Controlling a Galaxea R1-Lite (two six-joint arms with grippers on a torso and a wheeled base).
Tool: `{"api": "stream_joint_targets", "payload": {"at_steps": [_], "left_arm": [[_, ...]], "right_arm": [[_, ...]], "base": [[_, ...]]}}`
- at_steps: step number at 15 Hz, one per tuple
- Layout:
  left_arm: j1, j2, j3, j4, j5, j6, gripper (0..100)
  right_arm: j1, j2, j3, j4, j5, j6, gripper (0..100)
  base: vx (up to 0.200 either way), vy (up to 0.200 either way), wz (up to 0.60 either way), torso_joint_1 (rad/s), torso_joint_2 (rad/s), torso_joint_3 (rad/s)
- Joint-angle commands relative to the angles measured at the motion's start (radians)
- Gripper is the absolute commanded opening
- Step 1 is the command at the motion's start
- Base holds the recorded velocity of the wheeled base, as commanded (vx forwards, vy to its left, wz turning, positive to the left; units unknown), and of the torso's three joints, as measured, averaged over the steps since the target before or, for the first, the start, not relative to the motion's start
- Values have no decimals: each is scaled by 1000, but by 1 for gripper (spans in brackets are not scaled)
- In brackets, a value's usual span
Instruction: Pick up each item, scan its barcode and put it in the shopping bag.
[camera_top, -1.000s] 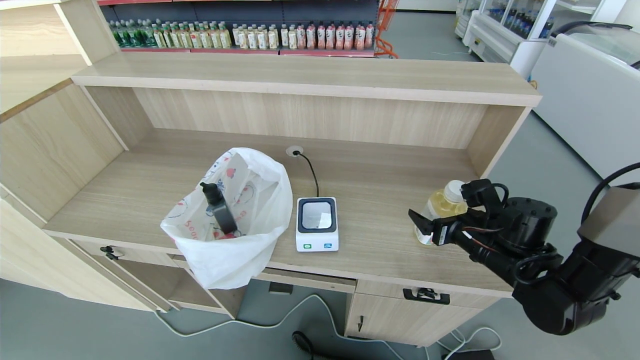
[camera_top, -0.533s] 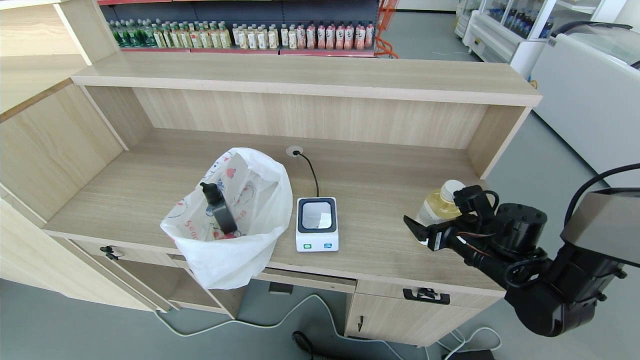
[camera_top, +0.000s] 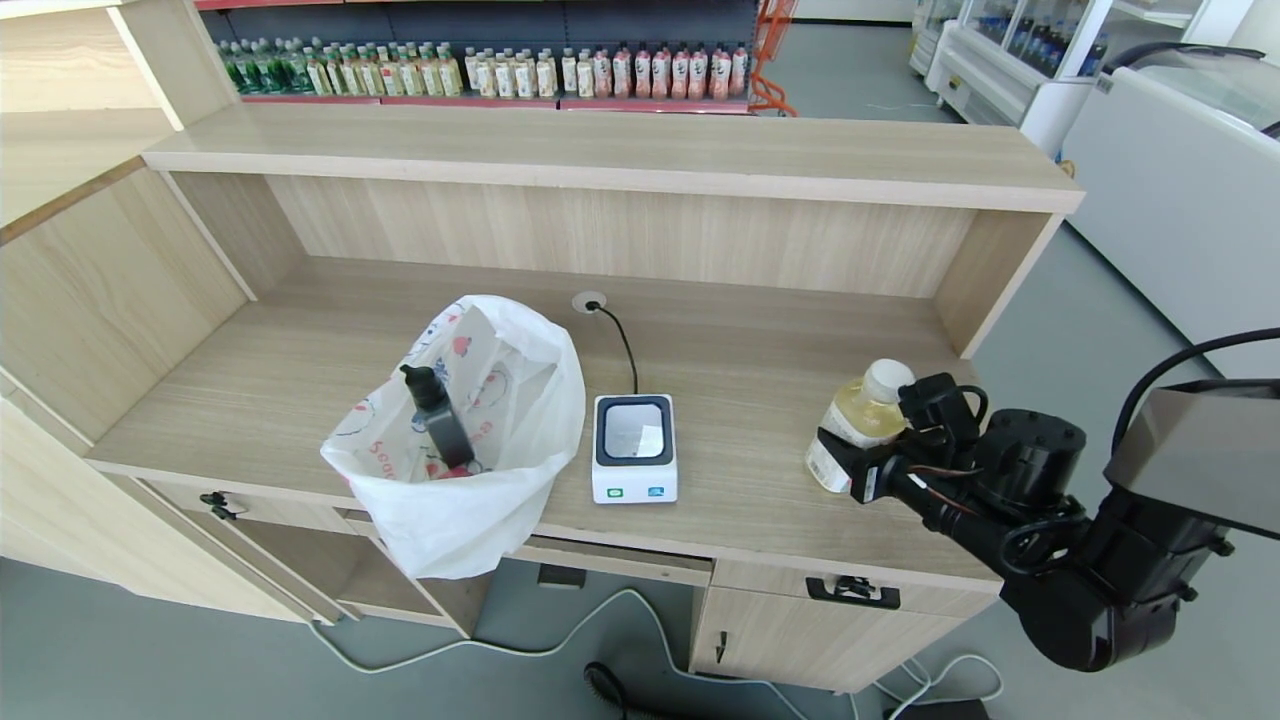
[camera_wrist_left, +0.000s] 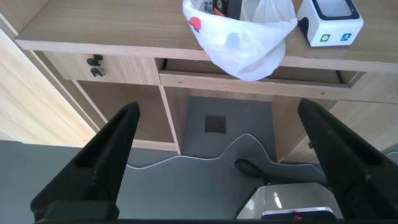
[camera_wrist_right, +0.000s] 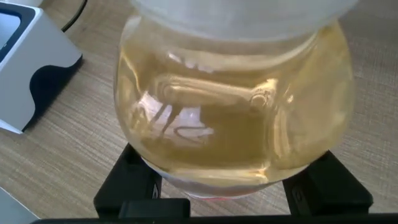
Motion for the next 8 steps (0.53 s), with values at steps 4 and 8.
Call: {"api": "stream_joint_targets", "payload": {"at_steps": [4, 8], "left_arm": [[0, 0, 0, 0, 0, 0, 100], [0, 0, 0, -1, 0, 0, 100]], "right_arm": [[-16, -66, 23, 7, 0, 27, 0], [-12, -449, -6, 364, 123, 244, 0]], "base": [[0, 0, 0, 0, 0, 0], [0, 0, 0, 0, 0, 0]]}}
